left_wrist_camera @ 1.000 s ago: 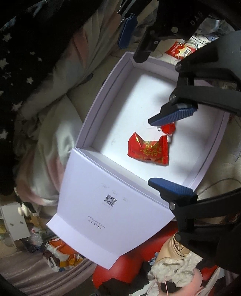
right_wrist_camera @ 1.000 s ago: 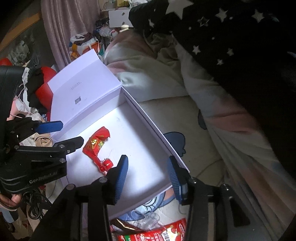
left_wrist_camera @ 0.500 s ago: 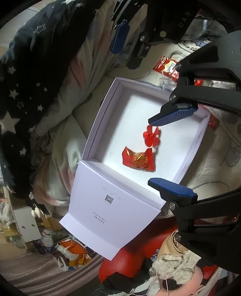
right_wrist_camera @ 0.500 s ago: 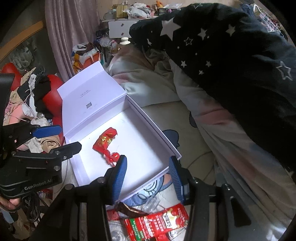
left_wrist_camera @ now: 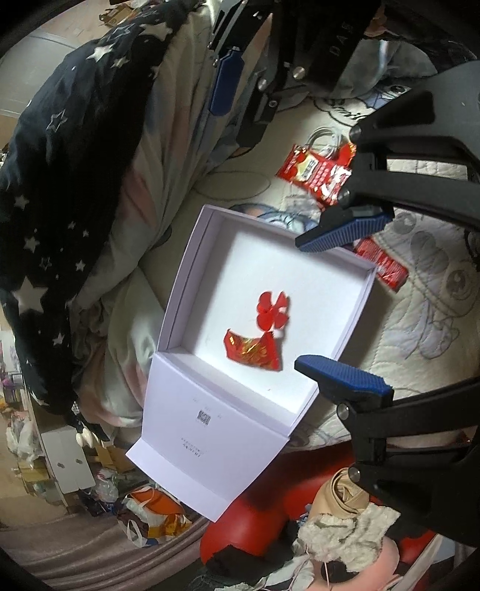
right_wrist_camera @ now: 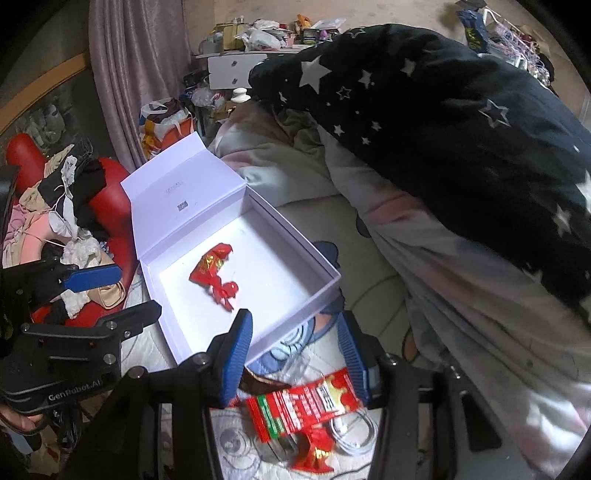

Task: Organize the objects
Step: 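Move both grippers back toward the remaining red packets beside the box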

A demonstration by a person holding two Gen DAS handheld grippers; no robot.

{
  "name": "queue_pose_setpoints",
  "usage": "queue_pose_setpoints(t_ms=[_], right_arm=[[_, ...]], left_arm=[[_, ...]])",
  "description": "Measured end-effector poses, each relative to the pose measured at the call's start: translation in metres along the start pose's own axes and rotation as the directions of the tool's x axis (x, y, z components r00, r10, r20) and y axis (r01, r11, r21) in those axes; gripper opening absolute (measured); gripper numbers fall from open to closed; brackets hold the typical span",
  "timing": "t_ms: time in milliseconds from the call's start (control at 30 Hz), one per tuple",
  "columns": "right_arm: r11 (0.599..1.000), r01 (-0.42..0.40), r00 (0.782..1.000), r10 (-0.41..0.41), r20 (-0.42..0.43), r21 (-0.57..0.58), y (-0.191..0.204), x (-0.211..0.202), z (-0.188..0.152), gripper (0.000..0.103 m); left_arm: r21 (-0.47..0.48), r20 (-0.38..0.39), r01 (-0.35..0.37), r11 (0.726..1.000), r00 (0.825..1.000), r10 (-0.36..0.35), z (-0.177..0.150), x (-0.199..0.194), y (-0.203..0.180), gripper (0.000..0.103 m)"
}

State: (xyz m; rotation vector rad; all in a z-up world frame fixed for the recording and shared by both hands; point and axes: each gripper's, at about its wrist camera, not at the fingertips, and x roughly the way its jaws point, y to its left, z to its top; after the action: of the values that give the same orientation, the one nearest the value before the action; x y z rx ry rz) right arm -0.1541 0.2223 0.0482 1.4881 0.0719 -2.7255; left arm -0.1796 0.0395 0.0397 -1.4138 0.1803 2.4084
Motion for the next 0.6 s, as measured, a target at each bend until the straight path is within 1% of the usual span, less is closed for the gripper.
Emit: queue_pose_setpoints(t_ms=[300,600], right_arm=[[1.000,0.004,1.000,-0.004,-0.015,0.010,-0.007,-0.013,-0.034,0.049],[1.000,-0.007,0.999,0.008,-0.046,0.026,-0.010,-0.011,-0.067,0.049]], left_arm=[[0.015,-0.020,0.017,1.000,1.000,-0.017,-0.025,-0.003,-0.022,0.057],[0.025,-0.055,0.025,0.999,0.998,-0.024,-0.051,0.003,-0.037,0.057]])
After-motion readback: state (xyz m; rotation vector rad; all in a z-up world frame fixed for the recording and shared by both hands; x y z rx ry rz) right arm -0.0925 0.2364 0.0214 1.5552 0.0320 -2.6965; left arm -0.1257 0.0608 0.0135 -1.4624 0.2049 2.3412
